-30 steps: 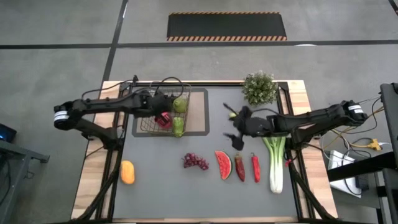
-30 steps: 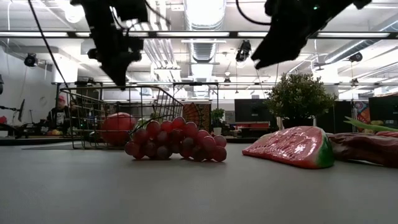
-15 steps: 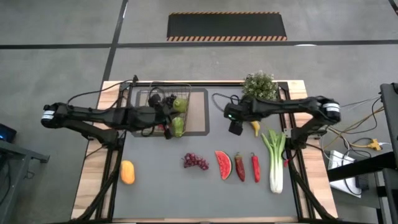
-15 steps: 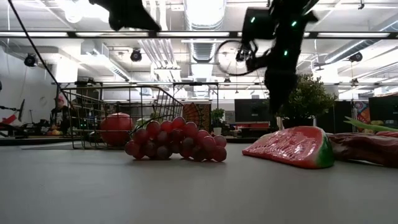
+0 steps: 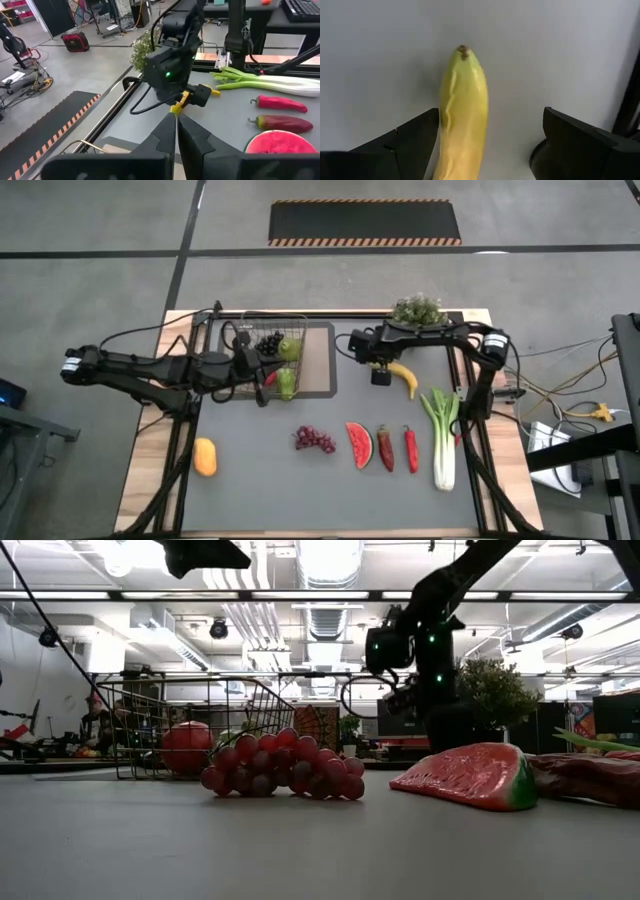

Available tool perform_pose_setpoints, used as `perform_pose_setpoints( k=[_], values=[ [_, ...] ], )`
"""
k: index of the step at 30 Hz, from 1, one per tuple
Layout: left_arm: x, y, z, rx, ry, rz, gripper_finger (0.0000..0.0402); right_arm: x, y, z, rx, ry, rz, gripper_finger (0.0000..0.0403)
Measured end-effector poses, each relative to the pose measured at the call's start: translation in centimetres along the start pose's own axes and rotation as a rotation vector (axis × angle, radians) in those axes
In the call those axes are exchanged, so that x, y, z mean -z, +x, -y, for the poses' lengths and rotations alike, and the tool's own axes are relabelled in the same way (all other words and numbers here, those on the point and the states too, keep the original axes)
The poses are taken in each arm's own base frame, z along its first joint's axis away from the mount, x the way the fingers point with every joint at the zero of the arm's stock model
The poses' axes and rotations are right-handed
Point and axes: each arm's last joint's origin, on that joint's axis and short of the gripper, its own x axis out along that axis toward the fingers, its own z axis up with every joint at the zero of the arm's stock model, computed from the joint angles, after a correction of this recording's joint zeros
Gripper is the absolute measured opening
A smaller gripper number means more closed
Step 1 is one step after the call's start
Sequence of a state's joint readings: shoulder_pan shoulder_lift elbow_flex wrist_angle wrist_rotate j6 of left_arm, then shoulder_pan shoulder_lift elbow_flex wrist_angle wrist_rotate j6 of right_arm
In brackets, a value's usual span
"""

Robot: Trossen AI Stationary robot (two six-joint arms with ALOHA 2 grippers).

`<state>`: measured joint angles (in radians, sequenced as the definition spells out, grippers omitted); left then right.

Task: Build produce basket
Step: Put the banana into the wire basket

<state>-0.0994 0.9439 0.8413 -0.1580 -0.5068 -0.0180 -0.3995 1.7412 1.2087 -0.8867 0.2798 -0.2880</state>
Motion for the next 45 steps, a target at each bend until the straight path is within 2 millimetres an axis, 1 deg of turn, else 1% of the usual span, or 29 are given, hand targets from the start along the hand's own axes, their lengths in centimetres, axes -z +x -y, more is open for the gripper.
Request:
perform_pose_setpoints(
  k=[5, 8, 12, 20, 23, 24, 29, 33, 35, 38, 41, 45],
  values=[
    [0.3, 0.1, 0.1, 0.000, 0.005, -0.008, 0.0001, -0.1, 1.2, 0.2, -0.034, 0.002, -0.024, 0.0336],
    [0.5, 0.2, 0.1, 0.000, 0.009, -0.014, 0.0001, -0.2, 1.4, 0.1, -0.044, -0.006, -0.028, 0.0321],
    [0.5, 0.2, 0.1, 0.000, 0.009, -0.016, 0.0001, -0.3, 1.7, 0.0, -0.087, 0.002, -0.018, 0.0273],
    [0.6, 0.3, 0.1, 0.000, 0.010, -0.017, 0.0001, -0.4, 1.7, 0.0, -0.088, 0.008, -0.007, 0.0132],
    [0.6, 0.3, 0.1, 0.000, 0.010, -0.018, 0.0001, -0.4, 1.6, 0.0, -0.106, -0.005, 0.002, 0.0091],
    [0.6, 0.3, 0.1, 0.000, 0.011, -0.018, 0.0001, -0.4, 1.6, -0.1, -0.107, -0.007, 0.003, 0.0085],
    [0.5, 0.3, 0.1, 0.000, 0.008, -0.014, 0.0002, -0.5, 1.1, -0.5, -0.107, -0.021, 0.020, 0.0084],
    [0.3, 0.3, 0.1, 0.000, -0.006, 0.010, 0.0002, -0.5, -0.5, -1.1, -0.093, -0.039, 0.070, 0.0089],
    [0.2, 0.3, 0.1, 0.001, -0.010, 0.018, 0.0002, -0.4, -1.7, -1.4, -0.084, -0.049, 0.107, 0.0091],
    [0.1, 0.3, 0.2, 0.004, -0.016, 0.028, 0.0002, -0.2, -4.0, -2.2, -0.087, -0.053, 0.194, 0.0093],
    [-0.1, 0.4, 0.2, 0.006, -0.024, 0.043, 0.0002, 0.0, -6.7, -2.9, -0.134, -0.059, 0.342, 0.0094],
    [-0.2, 0.6, 0.4, 0.024, -0.035, 0.061, 0.0004, 0.3, -10.2, -4.3, -0.176, -0.101, 0.618, 0.0095]
  ],
)
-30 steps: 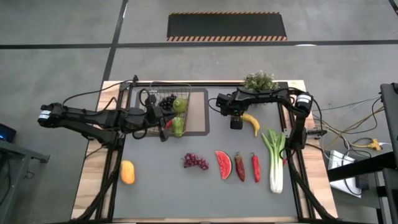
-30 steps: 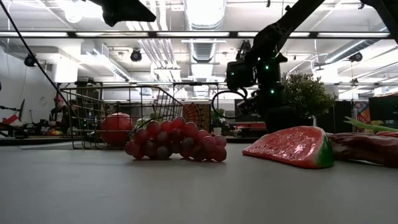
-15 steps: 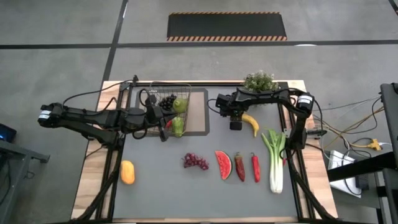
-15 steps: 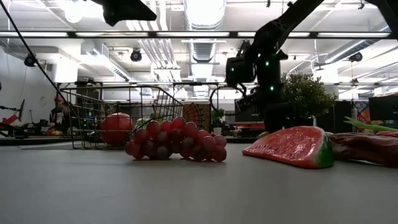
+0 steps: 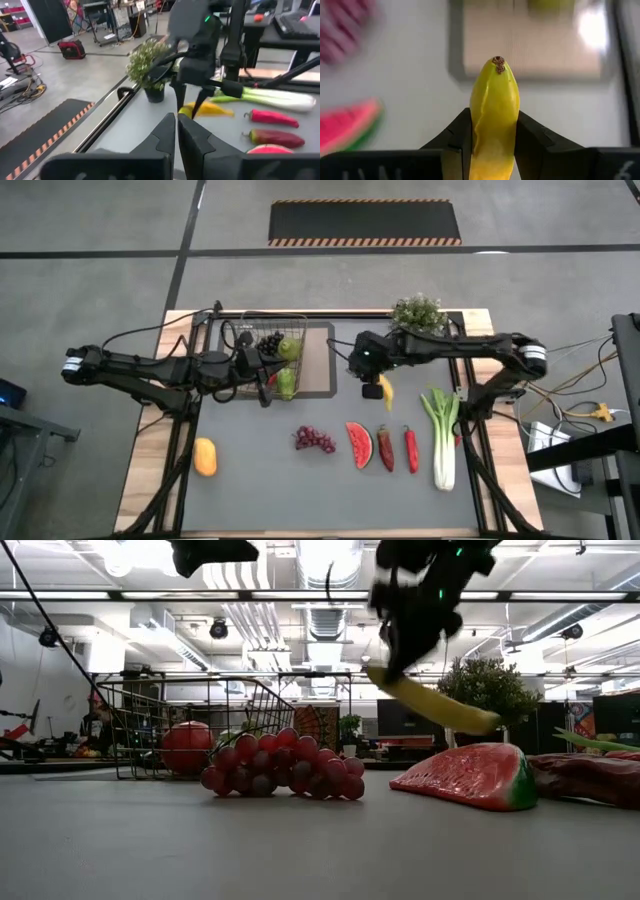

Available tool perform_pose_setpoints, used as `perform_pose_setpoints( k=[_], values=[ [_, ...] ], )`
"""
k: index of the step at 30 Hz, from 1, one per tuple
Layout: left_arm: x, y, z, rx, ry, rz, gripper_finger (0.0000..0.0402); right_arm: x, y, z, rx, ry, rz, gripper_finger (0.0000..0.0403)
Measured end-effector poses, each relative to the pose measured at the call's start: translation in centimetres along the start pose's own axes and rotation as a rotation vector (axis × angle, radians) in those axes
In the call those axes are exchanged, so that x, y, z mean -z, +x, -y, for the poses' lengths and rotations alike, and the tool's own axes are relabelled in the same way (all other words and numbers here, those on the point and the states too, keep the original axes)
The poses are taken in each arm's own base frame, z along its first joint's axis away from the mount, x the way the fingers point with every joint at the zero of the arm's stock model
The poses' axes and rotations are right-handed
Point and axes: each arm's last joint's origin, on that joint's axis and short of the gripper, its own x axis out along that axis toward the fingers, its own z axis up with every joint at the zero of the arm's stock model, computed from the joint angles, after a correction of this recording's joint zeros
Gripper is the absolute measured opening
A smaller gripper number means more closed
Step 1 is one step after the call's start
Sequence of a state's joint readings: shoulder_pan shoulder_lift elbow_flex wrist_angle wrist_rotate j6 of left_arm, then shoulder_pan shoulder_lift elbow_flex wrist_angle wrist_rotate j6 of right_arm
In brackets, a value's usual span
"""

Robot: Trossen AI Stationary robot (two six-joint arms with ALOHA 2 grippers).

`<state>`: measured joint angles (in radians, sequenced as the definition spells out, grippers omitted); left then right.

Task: Build produce basket
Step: Put the banana into the wire basket

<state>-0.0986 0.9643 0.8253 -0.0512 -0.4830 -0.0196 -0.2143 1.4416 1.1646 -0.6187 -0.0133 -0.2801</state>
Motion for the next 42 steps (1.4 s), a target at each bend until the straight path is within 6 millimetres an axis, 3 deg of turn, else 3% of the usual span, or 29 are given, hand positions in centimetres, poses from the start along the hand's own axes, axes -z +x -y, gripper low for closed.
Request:
perform_pose_setpoints(
  k=[4, 8, 13, 18, 27, 33, 37, 42],
  values=[
    [0.3, 0.7, 0.4, 0.015, -0.011, 0.021, 0.0041, -1.2, -2.2, -1.9, 0.027, -0.068, 0.335, 0.0096],
    [0.8, 1.7, 1.0, 0.045, -0.018, 0.036, 0.0108, -1.1, -3.4, -3.6, 0.062, -0.096, 0.644, 0.0096],
    [1.5, 3.9, 2.4, 0.114, -0.032, 0.068, 0.0188, -0.1, -3.1, -4.3, 0.095, -0.048, 0.936, 0.0097],
    [2.6, 6.5, 3.6, 0.111, -0.039, 0.101, 0.0229, 0.6, -2.4, -4.5, 0.117, -0.043, 1.046, 0.0097],
    [4.1, 10.1, 4.8, 0.096, -0.067, 0.139, 0.0233, 0.3, -2.4, -4.5, 0.096, -0.054, 1.071, 0.0097],
    [5.0, 11.3, 5.4, 0.104, -0.083, 0.176, 0.0229, 0.3, -2.5, -4.6, 0.073, -0.065, 1.085, 0.0097],
    [5.3, 11.6, 5.6, 0.106, -0.081, 0.170, 0.0196, 0.3, -2.5, -4.6, 0.074, -0.065, 1.088, 0.0097],
    [5.3, 11.6, 5.5, 0.101, -0.080, 0.170, 0.0126, 0.3, -2.5, -4.6, 0.072, -0.066, 1.090, 0.0103]
  ],
)
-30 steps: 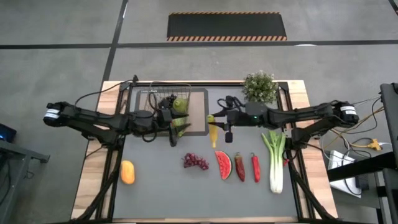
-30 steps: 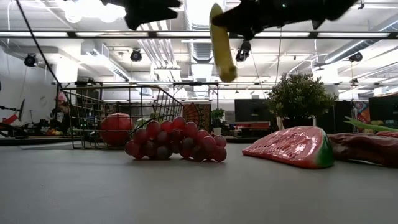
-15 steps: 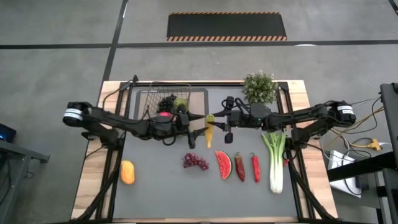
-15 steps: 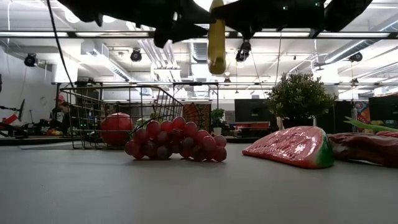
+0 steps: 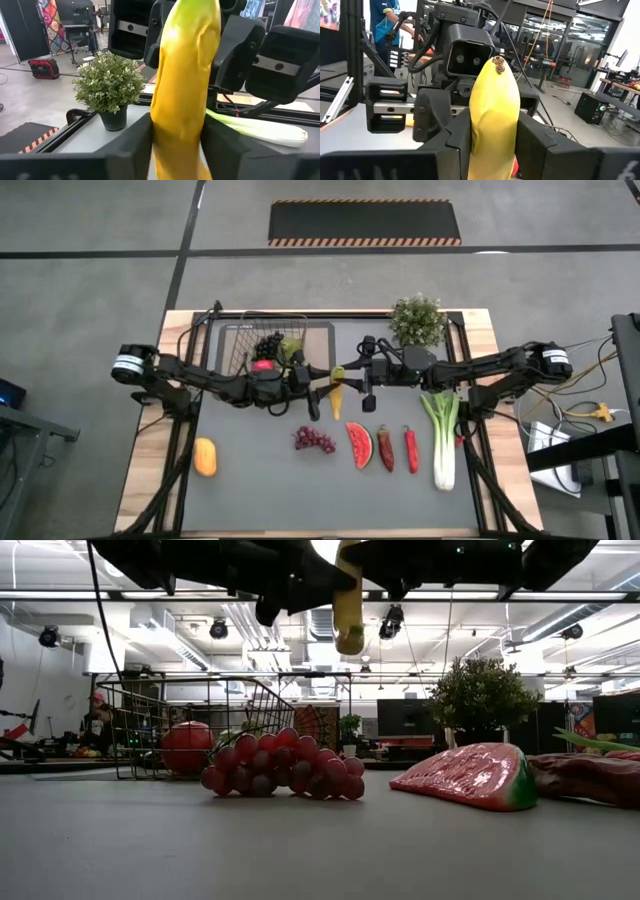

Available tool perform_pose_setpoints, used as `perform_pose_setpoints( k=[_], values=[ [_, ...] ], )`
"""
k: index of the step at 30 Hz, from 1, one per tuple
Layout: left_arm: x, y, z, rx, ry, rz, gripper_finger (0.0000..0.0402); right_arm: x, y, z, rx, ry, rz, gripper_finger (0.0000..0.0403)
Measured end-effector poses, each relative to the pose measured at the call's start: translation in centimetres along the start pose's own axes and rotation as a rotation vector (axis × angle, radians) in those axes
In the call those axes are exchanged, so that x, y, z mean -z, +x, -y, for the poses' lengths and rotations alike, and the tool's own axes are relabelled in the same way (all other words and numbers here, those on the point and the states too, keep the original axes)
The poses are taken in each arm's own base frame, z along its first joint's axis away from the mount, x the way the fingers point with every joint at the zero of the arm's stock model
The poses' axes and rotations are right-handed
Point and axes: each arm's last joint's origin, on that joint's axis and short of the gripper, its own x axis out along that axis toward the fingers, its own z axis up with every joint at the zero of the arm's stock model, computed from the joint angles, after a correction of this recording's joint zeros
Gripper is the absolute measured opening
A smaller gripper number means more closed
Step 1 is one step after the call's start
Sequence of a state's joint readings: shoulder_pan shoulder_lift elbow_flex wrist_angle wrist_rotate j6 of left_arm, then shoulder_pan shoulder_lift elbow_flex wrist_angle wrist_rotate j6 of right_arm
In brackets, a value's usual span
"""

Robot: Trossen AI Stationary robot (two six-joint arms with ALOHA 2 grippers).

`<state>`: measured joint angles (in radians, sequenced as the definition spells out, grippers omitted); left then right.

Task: Build produce basket
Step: Put the banana into the wire basket

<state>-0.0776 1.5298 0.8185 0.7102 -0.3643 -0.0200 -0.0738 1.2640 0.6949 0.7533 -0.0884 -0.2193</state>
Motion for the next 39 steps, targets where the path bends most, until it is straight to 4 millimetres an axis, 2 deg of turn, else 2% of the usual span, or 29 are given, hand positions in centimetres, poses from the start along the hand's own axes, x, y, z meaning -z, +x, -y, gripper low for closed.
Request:
perform_pose_setpoints(
  k=[4, 14, 18, 21, 28, 32, 39],
  values=[
    [-0.1, -0.1, 0.0, 0.001, 0.000, 0.001, 0.0080, 0.0, 0.0, 0.0, -0.012, 0.021, 0.004, 0.0134],
    [-0.1, -0.2, -0.1, -0.008, 0.010, -0.014, 0.0079, -0.5, -0.2, 0.1, -0.011, 0.097, 0.022, 0.0252],
    [-0.8, -0.8, -0.4, -0.027, 0.022, -0.029, 0.0079, -1.6, -1.0, 0.3, 0.015, 0.128, 0.033, 0.0288],
    [-1.3, -1.9, -1.0, -0.109, 0.060, -0.109, 0.0080, -2.4, -1.9, 0.6, 0.074, 0.143, -0.001, 0.0306],
    [-2.9, -6.2, -3.7, -0.484, 0.215, -0.300, 0.0081, -3.5, -4.2, 1.0, 0.186, 0.159, -0.101, 0.0317],
    [-3.3, -8.5, -5.9, -0.695, 0.289, -0.368, 0.0081, -3.5, -4.5, 1.0, 0.184, 0.183, -0.115, 0.0311],
    [-1.3, -10.1, -9.3, -0.879, 0.292, -0.523, 0.0082, -2.1, -3.5, 0.8, 0.176, 0.186, -0.175, 0.0298]
  ],
)
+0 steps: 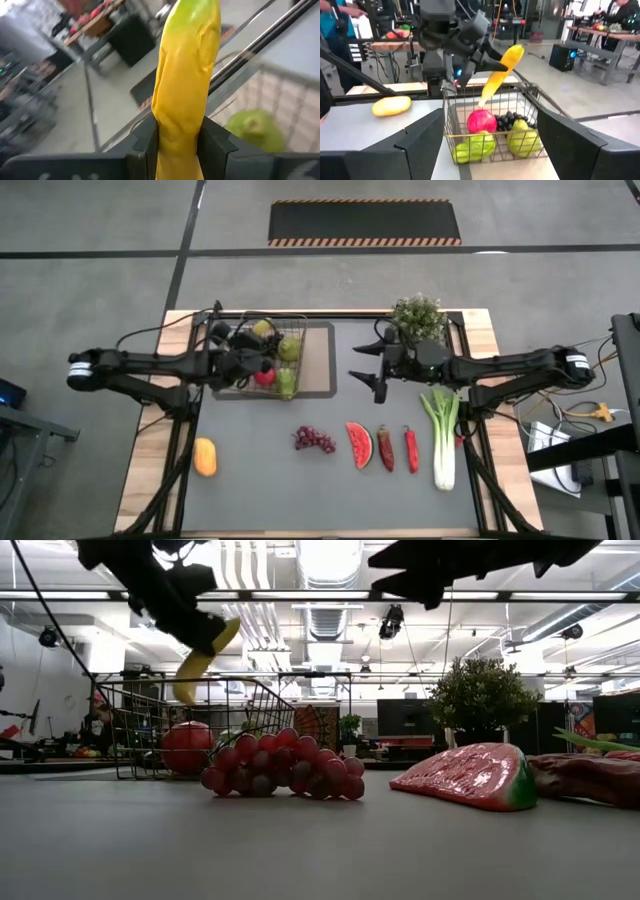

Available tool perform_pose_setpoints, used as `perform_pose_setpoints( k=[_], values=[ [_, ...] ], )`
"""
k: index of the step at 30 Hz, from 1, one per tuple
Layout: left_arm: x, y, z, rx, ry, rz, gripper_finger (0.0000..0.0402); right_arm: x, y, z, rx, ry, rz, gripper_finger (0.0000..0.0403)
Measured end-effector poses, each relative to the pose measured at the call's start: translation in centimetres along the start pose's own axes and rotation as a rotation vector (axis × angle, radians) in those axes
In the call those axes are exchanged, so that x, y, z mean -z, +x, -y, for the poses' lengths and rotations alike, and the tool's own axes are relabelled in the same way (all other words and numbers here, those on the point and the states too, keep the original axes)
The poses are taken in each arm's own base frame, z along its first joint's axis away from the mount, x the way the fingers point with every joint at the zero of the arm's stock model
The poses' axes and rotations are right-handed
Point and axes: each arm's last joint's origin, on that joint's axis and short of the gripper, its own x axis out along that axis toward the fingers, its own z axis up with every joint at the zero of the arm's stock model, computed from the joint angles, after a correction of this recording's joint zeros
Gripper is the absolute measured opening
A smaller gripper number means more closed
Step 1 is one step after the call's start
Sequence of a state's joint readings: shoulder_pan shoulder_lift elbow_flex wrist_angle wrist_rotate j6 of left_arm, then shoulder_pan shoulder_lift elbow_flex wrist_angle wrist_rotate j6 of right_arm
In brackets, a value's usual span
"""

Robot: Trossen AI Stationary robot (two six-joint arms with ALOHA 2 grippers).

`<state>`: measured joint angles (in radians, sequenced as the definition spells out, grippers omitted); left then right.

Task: Build produce basket
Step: Put the banana into the wire basket, then put the watermelon into the wire basket

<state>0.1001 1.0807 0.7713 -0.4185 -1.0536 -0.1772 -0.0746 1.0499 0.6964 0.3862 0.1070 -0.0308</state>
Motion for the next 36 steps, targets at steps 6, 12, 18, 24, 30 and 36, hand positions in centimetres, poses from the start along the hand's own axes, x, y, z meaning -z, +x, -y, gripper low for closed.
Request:
perform_pose_setpoints(
  k=[6, 12, 18, 24, 30, 36],
  values=[
    [0.8, 1.0, 0.4, -0.005, 0.029, -0.058, 0.0082, 0.9, 0.8, -0.1, 0.000, 0.017, -0.041, 0.0300],
    [1.1, 1.3, 0.8, -0.006, 0.066, -0.079, 0.0089, 1.2, 1.0, -0.1, 0.001, 0.017, -0.048, 0.0303],
    [1.2, 1.4, 1.0, -0.007, 0.072, -0.084, 0.0144, 1.1, 1.0, -0.1, 0.002, 0.019, -0.045, 0.0303],
    [1.0, 1.3, 0.8, -0.005, 0.060, -0.076, 0.0189, 1.2, 1.0, -0.1, 0.002, 0.019, -0.048, 0.0308],
    [0.1, 0.9, 0.3, 0.000, 0.024, -0.055, 0.0200, 1.4, 1.0, -0.1, 0.010, 0.018, -0.067, 0.0309],
    [-1.2, 0.2, 0.1, 0.097, -0.012, -0.038, 0.0200, 1.9, 0.9, 0.0, 0.051, 0.027, -0.120, 0.0308]
  ],
)
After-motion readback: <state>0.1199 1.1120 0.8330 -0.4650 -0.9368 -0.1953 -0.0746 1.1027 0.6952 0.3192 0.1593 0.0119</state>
